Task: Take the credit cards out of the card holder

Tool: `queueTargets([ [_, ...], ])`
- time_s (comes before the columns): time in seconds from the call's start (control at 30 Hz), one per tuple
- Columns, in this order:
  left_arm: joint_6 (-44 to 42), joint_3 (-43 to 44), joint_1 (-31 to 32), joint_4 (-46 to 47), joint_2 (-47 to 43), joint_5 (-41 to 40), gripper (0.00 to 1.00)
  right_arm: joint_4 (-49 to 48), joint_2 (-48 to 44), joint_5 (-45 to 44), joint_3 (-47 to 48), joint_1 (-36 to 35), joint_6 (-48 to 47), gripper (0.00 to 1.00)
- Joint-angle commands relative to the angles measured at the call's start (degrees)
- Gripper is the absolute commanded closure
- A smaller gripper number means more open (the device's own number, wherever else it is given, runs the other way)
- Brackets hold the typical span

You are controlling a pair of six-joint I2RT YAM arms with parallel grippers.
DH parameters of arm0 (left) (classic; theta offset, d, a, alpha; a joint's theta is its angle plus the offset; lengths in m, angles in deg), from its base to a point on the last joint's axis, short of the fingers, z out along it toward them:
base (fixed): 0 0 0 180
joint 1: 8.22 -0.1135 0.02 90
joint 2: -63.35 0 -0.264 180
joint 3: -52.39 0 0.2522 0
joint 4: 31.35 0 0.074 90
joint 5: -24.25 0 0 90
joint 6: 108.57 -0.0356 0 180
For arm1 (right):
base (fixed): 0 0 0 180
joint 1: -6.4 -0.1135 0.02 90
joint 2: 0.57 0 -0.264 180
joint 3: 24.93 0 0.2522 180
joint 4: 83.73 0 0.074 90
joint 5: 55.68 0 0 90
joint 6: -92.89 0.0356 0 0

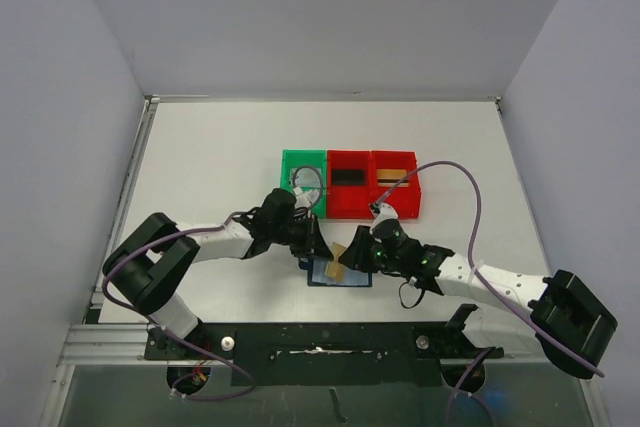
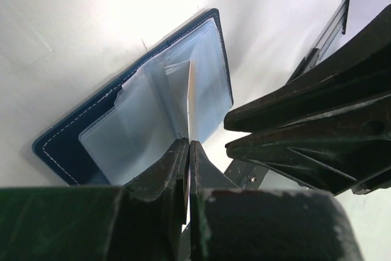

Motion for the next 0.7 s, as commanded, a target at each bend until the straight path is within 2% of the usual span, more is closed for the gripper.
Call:
queueTargets([
  [0.0,0.16,1.03,-0.59,1.33,0.54,2.22,1.00,-6.79,1.57,-6.06,-0.88,-0.63,4.19,0.74],
  [0.1,-0.06,0.56,-0.57,0.72,1.06,0.71,1.00,-6.31,5.70,-6.14,-0.51,-0.62,4.42,0.74],
  [0.2,0.09,-0.31,-0.50,0.85,1.25,0.26,0.93,-6.02,7.55,-7.98,-1.72,-0.46,6.89,0.74],
  [0.3,2.38,-1.99,0.31,4.75,1.64,1.34,0.84,-7.13,8.03,-7.26,-2.91,-0.33,7.49,0.75],
  [0.43,2.58,-1.24,2.01,5.49,4.26,2.04,0.80,-7.54,7.30,-9.03,-4.14,-0.53,7.84,0.81],
  [0.57,3.33,-1.17,4.40,7.20,5.34,1.42,0.85,-9.11,5.87,-8.92,-5.89,-0.54,8.35,0.81],
  [0.67,1.79,0.61,4.52,1.84,4.54,-4.65,0.94,-7.92,4.36,-9.72,-6.40,-0.54,8.58,0.81],
])
